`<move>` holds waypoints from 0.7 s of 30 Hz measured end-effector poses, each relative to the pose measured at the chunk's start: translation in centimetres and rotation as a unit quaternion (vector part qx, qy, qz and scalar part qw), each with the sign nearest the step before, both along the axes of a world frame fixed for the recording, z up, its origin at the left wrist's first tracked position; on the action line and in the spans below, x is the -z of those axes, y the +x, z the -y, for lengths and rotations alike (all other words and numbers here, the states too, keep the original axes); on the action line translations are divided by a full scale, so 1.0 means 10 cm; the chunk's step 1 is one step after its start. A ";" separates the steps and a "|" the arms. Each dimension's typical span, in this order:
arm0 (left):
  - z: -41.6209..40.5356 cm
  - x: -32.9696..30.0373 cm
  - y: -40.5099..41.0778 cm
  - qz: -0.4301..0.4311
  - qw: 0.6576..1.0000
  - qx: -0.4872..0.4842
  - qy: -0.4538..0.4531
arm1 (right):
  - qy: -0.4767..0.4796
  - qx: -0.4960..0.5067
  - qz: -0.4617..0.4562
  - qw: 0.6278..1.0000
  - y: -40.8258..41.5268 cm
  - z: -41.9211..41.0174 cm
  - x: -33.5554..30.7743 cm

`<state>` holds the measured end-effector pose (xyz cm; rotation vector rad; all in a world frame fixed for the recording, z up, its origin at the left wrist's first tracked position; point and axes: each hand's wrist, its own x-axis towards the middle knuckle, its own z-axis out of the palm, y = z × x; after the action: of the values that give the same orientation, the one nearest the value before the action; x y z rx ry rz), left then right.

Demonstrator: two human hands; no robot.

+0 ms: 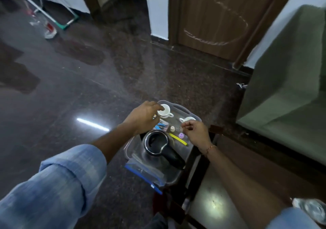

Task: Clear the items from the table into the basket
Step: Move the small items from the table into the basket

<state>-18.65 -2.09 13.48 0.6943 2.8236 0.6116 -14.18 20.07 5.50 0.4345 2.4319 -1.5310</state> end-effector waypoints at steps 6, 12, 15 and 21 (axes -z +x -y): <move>0.63 0.29 0.06 0.025 0.999 -0.020 -0.024 | 0.047 -0.006 0.034 0.998 -0.44 0.62 0.32; 0.67 0.68 0.22 0.064 0.998 -0.024 0.004 | 0.084 0.007 0.085 0.993 -0.76 0.83 0.67; 0.69 0.82 0.27 0.070 0.997 -0.026 0.007 | 0.121 -0.052 0.092 0.987 -0.85 0.82 0.85; 0.67 0.92 0.35 0.072 0.997 -0.013 0.030 | 0.128 -0.057 0.099 0.985 -0.91 0.88 1.03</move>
<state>-15.16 -8.77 4.31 0.5998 2.6955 0.7220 -23.24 11.23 -4.79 0.4601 2.4559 -1.0792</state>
